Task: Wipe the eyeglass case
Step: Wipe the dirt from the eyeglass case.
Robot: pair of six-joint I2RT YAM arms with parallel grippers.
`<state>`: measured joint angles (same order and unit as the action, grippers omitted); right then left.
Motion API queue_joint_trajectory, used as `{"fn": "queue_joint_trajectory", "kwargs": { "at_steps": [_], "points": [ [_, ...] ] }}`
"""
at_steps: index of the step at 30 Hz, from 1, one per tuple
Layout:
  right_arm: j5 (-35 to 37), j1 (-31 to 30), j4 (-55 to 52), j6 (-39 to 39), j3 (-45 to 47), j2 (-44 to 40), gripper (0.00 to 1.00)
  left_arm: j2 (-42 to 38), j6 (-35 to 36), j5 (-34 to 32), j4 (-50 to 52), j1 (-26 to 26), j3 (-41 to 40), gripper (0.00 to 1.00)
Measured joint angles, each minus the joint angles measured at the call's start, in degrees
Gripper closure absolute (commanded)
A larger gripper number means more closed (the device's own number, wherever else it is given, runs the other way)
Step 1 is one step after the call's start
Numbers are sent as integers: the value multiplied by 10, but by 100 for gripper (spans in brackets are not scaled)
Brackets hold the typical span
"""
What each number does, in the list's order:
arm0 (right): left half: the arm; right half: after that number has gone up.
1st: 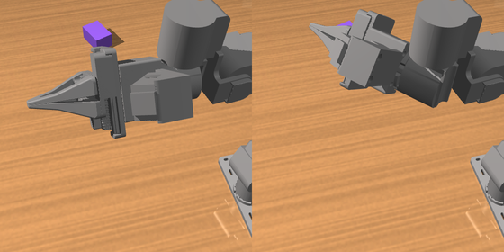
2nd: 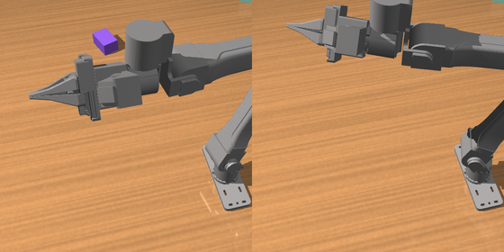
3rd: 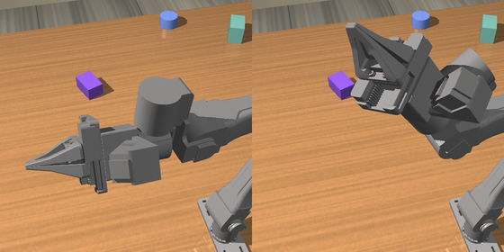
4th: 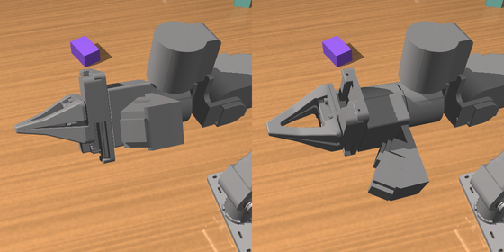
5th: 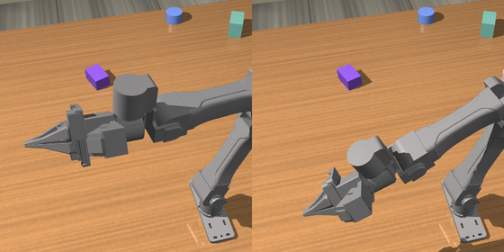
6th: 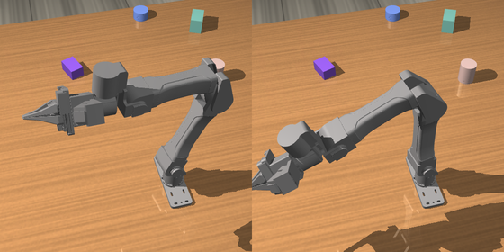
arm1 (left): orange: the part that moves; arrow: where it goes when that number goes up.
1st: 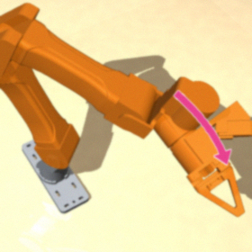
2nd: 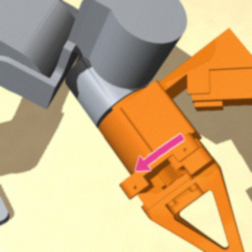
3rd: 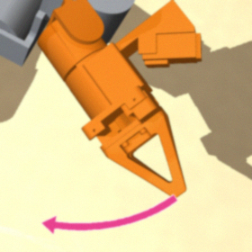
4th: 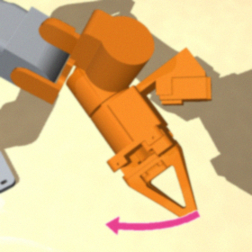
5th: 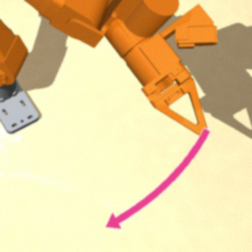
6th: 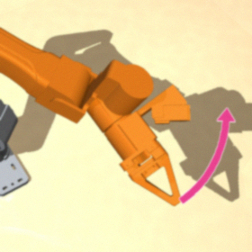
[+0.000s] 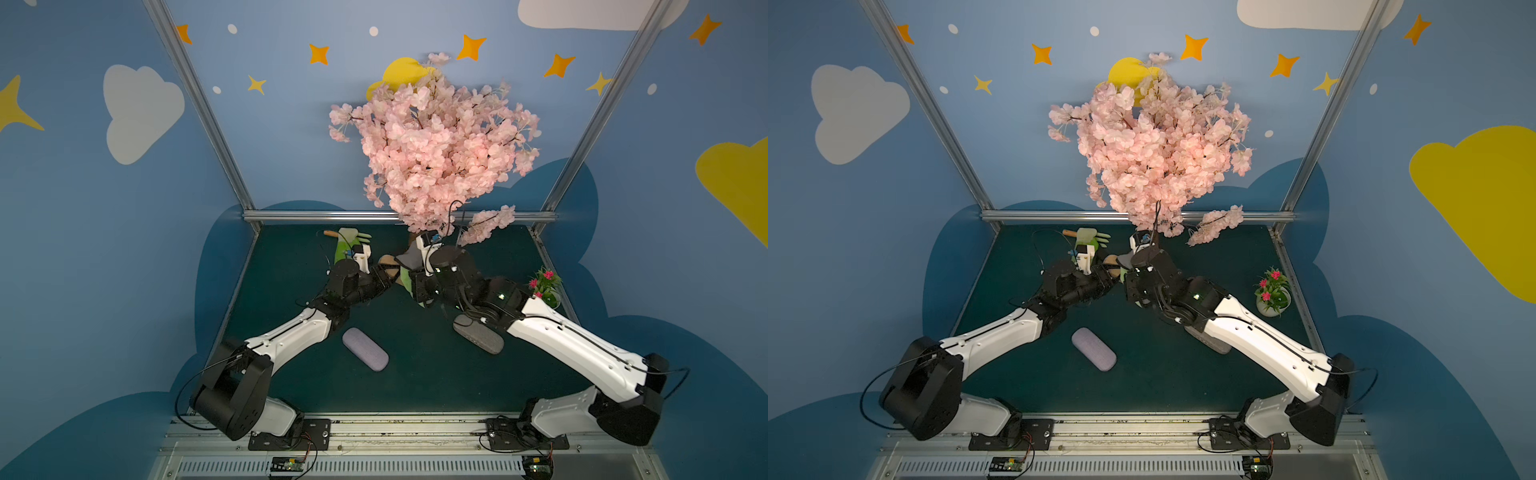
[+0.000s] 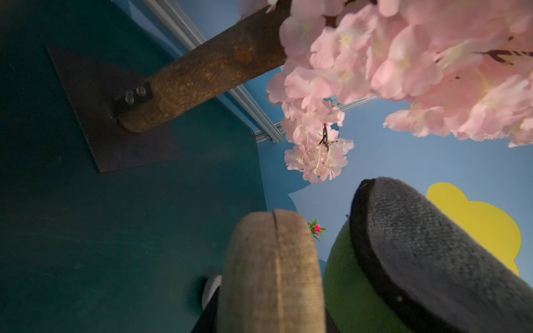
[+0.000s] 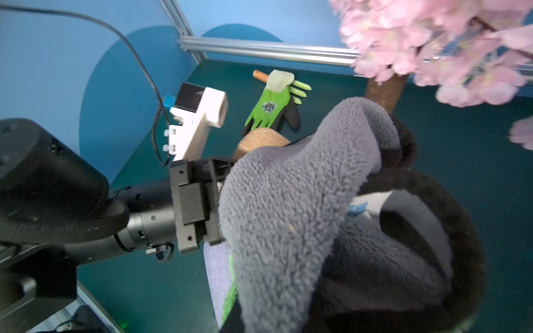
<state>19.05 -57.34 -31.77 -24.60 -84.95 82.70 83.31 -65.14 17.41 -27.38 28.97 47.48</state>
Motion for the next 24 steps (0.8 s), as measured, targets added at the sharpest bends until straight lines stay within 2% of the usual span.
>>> {"fn": "queue_joint_trajectory", "kwargs": {
  "at_steps": [3, 7, 11, 14, 19, 24],
  "points": [
    [22, -17, 7, 15, -15, 49, 100, 5, -43, 12, -1, -1, 3, 97],
    [43, -14, 27, 22, 9, 50, 100, 8, -119, 21, -28, -14, -17, 97],
    [54, 21, 22, 10, 78, 33, 100, 15, -203, 31, -95, -29, -42, 97],
    [44, 60, 15, 3, 131, 1, 100, 23, -240, 29, -111, -36, -61, 97],
    [39, 94, -20, 6, 147, -64, 100, 23, -276, 36, -138, -40, -69, 97],
    [19, 59, -9, 1, 90, -97, 100, 23, -291, 44, -143, -37, -66, 97]
  ]
}}
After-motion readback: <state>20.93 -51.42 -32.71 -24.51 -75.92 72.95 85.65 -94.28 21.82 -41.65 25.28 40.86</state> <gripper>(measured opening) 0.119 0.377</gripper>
